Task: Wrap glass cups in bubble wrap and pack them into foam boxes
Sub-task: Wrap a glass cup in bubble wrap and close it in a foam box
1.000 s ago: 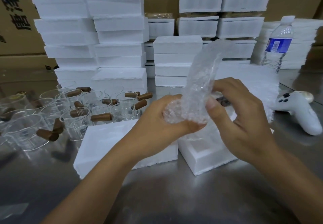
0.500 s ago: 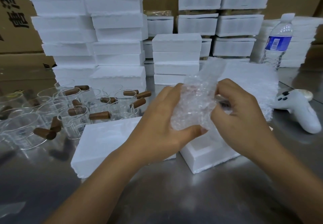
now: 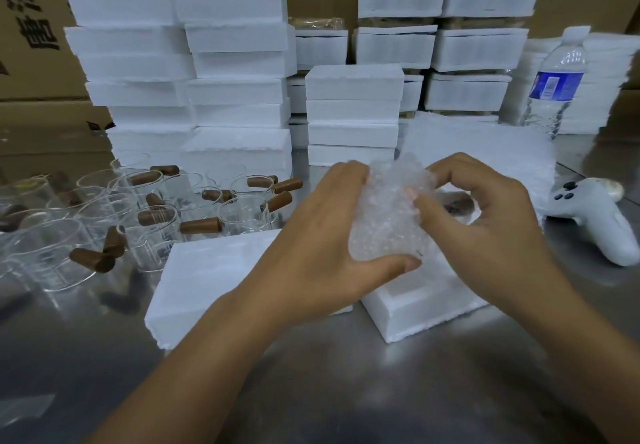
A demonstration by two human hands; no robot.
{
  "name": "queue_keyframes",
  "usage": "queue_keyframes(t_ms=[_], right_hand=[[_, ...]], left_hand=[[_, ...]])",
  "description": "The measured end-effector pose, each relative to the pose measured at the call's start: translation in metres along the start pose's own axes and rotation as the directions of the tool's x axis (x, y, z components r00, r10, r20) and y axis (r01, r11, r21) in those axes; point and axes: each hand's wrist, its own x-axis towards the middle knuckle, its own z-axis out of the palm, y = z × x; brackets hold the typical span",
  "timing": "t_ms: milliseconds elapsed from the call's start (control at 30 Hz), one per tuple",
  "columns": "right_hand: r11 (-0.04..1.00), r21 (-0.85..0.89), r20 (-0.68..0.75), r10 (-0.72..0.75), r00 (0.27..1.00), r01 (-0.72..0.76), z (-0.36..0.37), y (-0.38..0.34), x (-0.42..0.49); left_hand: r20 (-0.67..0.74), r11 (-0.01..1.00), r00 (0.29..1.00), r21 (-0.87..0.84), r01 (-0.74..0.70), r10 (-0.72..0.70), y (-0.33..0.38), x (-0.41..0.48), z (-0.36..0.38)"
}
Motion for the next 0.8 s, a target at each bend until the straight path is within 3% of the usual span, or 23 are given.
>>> queue_keyframes(t_ms=[100,267,433,567,700,800], right_hand=[[0.99,0.119,-0.008,0.081,0.997,-0.079,0.001,0.002,-0.001],[0.999,0.035,0.059,-0.04,0.997,0.038,0.001,0.001,-0.002],[0.983,0.178,0.145,0.014,0.989,-0.04,0.0,0.002,-0.002],[0.999,0.019,-0.021,-0.046,0.999,0.046,0.002,0.005,-0.002],[0.972,0.177,-0.114,0.174,0.978,-0.153,0.0,0.01,0.003],[0.82,0.43,0.002,0.417,0.909,-0.377,-0.004,0.015,0.011]], left_hand=[[-0.043,0.998,0.997,-0.023,-0.065,0.064,0.001,0.0,-0.001],[-0.11,0.978,0.976,0.112,-0.177,0.19,-0.002,0.0,0.001],[-0.168,0.987,0.981,0.143,-0.072,0.096,-0.007,0.001,-0.001],[-0.182,0.991,0.982,0.13,-0.018,0.042,-0.009,0.0,-0.003],[-0.213,0.996,0.977,0.091,-0.006,0.025,-0.01,-0.001,-0.003],[-0.224,0.998,0.974,0.056,-0.024,0.036,-0.008,-0.001,-0.002]])
